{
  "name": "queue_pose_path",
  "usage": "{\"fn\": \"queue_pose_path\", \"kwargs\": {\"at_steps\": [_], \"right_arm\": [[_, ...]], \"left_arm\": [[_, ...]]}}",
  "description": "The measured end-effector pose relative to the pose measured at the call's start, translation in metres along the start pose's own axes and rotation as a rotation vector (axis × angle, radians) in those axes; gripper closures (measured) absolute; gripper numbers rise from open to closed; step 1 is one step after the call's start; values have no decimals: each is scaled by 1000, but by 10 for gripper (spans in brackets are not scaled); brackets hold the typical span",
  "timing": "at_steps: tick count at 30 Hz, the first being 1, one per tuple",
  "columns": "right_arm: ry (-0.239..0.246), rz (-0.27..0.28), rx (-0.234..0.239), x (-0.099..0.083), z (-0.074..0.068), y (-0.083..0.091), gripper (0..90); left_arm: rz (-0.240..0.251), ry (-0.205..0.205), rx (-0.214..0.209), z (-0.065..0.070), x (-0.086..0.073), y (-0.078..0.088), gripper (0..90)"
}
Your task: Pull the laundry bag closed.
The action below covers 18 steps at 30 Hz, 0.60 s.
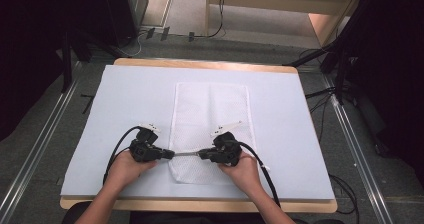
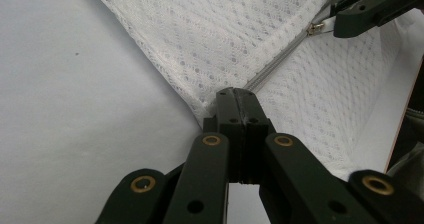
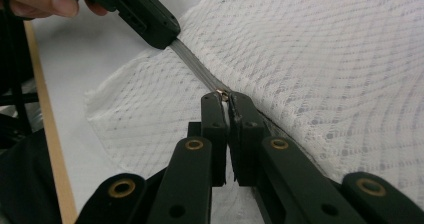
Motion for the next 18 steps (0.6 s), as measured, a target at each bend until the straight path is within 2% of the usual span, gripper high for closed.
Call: {"fn": "queue_pose_path", "kwargs": {"at_steps": [4,13,18], "right_arm": [[-14,3,-2,-1,3,4,887],[-10,4,-10,-3,5,9,887],[-36,10,-17,-6,11,18,887]], "left_arm": [[-1,-1,0,0,0,0,900],[2,0,-3,0,0,0,900],[-1,-3,1,0,0,0,900]]}}
Point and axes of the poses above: each handheld gripper's, and its own axes: y roughly backward along the jaws, x roughly out of its top, z roughly to its right, the point moved 3 cm from there along -y, roughly forward along the jaws, and after that the axes turned 9 degrees about z, right-handed, at the moved point
